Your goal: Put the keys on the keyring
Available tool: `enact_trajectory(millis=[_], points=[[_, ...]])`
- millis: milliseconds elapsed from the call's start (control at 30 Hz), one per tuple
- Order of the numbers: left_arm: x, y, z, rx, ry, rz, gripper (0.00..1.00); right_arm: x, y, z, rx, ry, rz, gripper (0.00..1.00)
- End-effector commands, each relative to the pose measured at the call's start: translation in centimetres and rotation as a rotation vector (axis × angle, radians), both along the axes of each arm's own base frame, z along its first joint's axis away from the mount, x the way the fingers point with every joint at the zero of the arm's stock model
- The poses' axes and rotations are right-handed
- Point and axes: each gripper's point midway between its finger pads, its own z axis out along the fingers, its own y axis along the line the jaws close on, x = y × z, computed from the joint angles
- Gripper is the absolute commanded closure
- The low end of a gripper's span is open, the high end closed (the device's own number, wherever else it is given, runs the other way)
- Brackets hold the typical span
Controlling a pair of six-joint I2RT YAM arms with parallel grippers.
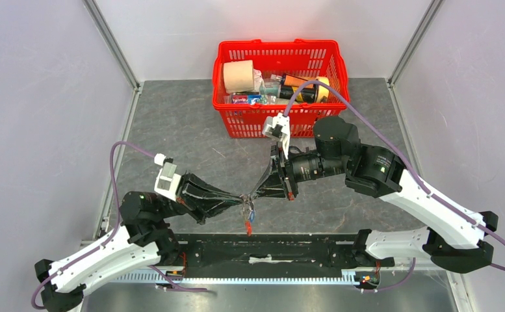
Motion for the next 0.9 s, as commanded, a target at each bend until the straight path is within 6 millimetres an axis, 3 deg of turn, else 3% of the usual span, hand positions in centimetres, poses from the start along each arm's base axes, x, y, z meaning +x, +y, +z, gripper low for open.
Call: enact_trajectory(millis=[0,267,533,867], points=[[-1.1,1.2,2.3,-0.098,-0.044,-0.028,0.98,0.4,0.6,0.5,0.029,0.001,-0.013,1.0],[-1.2,1.3,2.4,-0.106,-0.046,-0.029,0.98,-0.1,0.3,1.6,0.07,-0.023,0.015,0.56],[-1.2,1.3,2.5,-0.112,-0.047,-0.034,0.98,-1.0,-0.2,3.5,0.13,-0.095,0.07,0.52],[-1.1,1.0,2.7,-0.115,-0.039,-0.043,0.98,-1.4,0.5,3.8,0.153,-0.145,0.148,0.51]])
